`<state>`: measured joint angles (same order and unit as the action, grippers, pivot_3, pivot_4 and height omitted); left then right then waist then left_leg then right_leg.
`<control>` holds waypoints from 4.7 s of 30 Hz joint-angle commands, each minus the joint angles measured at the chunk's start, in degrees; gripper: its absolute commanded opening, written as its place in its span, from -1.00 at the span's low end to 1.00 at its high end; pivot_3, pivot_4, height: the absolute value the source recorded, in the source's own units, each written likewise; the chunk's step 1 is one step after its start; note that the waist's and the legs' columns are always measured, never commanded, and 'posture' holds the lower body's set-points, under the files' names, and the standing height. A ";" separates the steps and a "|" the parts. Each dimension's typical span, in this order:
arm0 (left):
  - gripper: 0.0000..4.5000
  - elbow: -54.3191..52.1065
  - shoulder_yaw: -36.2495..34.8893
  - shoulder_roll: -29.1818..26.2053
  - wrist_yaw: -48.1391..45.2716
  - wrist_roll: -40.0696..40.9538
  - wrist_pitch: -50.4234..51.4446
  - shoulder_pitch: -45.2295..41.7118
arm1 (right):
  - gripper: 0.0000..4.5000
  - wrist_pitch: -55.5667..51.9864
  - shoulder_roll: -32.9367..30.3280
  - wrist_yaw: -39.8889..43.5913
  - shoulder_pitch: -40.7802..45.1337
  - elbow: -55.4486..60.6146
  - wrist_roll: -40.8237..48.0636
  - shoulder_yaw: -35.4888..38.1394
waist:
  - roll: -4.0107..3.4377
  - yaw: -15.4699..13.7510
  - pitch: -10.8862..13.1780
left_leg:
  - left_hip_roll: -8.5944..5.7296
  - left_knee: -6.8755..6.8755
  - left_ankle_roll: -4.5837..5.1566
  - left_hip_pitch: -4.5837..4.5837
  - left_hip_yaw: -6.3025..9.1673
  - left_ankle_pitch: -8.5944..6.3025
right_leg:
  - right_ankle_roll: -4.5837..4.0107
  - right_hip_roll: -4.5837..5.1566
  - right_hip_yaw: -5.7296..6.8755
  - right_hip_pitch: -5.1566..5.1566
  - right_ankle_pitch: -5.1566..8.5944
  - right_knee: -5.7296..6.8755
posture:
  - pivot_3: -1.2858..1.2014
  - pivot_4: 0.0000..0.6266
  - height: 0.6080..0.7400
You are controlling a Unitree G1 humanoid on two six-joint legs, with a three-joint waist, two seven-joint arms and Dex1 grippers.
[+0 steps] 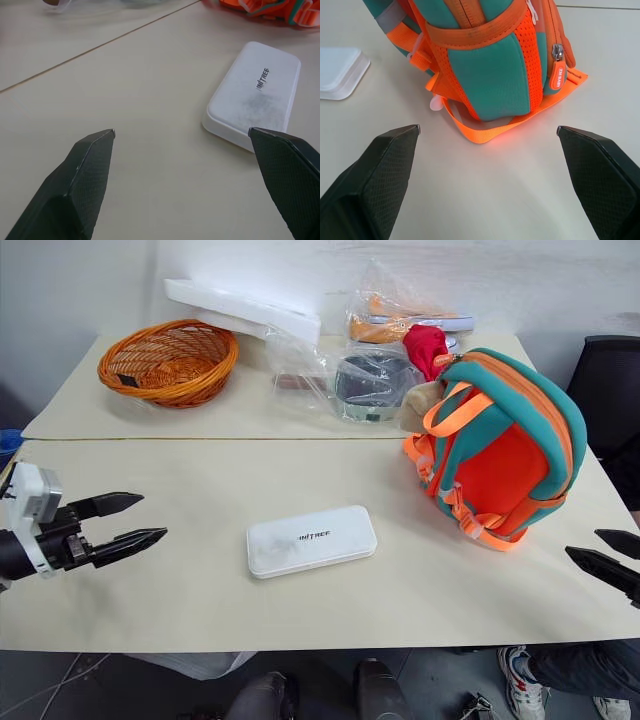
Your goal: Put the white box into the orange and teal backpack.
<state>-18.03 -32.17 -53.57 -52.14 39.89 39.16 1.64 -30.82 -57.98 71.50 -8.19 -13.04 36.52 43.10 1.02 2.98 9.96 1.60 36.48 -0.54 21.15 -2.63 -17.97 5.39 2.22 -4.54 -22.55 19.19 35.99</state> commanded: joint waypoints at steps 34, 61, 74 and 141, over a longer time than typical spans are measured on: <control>-0.99 5.31 32.02 16.30 9.58 -21.92 -10.08 -13.44 | -1.00 2.63 25.68 -24.67 24.81 19.21 -18.59 -47.41 | 0.09 -0.15 0.01 | -0.07 0.82 0.06 0.17 0.02 0.14 | 0.14 0.04 -0.03 -0.18 -0.09 0.87 | 0.03 -0.52 1.00; 0.99 26.66 18.24 17.45 8.53 -0.33 34.70 -24.66 | -1.00 3.80 24.60 -27.21 23.65 21.72 -21.85 -46.55 | 0.09 -0.01 0.01 | -0.16 1.07 -0.03 -0.04 0.50 0.32 | 0.12 0.13 0.42 0.05 -0.08 1.30 | 0.03 -0.52 1.00; 0.99 38.17 27.60 29.68 9.59 -2.45 38.88 -38.27 | -1.00 4.60 26.48 -27.46 25.20 19.74 -23.30 -47.65 | 0.09 -1.55 -0.01 | -0.99 1.13 0.33 0.07 0.73 0.67 | 0.27 1.19 1.17 0.20 -0.16 1.32 | 0.03 -0.52 1.00; -0.38 14.21 5.56 25.68 15.71 19.19 20.14 -49.86 | -0.98 -35.00 1.51 -6.82 21.55 42.41 41.83 -12.14 | 0.46 -1.79 0.64 | -0.77 0.81 -0.01 1.67 0.66 0.74 | 0.35 1.33 2.30 -1.17 -0.22 0.71 | 0.03 -0.52 1.00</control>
<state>-0.49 -27.33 -27.77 -34.29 56.85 60.97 -46.99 -65.72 -55.49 62.66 13.73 27.85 74.73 27.86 1.49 1.19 10.60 0.85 37.39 -0.50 22.82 -1.98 -17.27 5.74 3.56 -2.19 -23.68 18.97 36.70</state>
